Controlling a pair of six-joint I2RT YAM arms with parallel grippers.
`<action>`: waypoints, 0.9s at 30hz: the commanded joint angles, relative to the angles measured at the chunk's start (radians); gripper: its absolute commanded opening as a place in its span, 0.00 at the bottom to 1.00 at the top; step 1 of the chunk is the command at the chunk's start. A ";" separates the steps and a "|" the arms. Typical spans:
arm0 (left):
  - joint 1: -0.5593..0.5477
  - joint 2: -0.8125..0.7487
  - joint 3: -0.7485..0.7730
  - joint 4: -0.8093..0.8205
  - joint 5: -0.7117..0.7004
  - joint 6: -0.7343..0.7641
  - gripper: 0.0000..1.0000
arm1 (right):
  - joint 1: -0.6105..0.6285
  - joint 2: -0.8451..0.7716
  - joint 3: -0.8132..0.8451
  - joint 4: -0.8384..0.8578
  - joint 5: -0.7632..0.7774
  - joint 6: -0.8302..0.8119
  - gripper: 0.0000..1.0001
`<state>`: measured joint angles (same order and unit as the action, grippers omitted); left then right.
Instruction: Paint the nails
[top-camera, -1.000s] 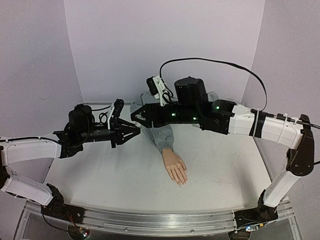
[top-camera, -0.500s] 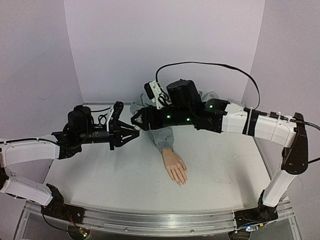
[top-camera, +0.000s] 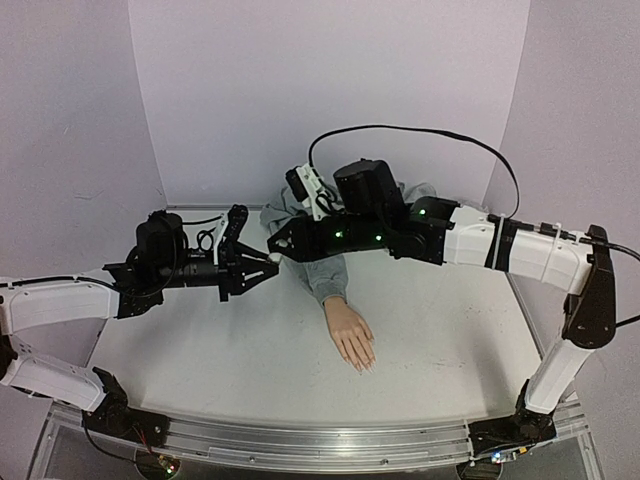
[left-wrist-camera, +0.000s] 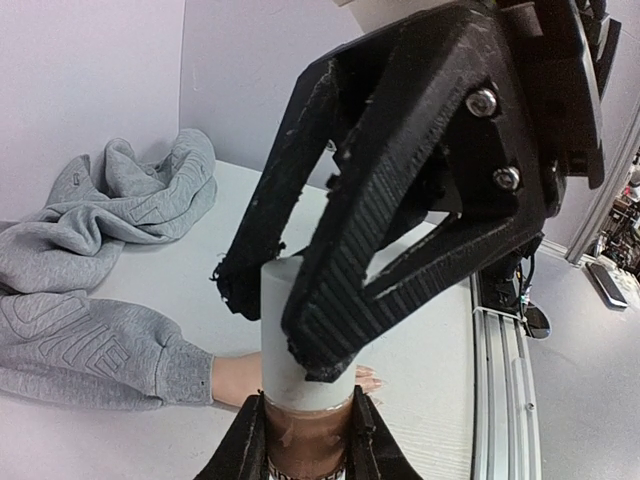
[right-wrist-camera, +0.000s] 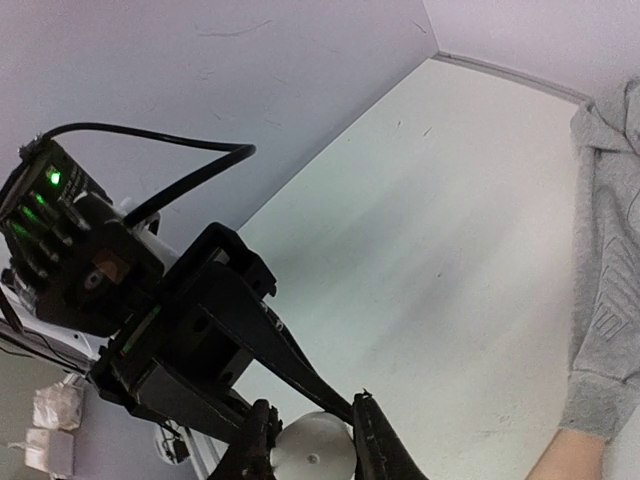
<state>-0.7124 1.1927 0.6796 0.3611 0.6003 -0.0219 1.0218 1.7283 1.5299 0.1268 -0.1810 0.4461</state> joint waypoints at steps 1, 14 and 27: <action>0.003 -0.013 0.027 0.020 0.006 0.015 0.00 | -0.008 -0.010 0.021 0.028 -0.033 0.001 0.14; 0.003 0.005 0.038 -0.013 -0.111 -0.050 0.86 | -0.080 -0.185 -0.291 0.047 0.595 0.058 0.00; 0.005 0.019 0.056 -0.039 -0.145 -0.073 0.88 | -0.297 -0.222 -0.713 0.098 0.910 0.335 0.00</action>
<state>-0.7120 1.2079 0.6807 0.3290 0.4667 -0.0761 0.7589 1.5078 0.8722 0.1692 0.6369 0.6731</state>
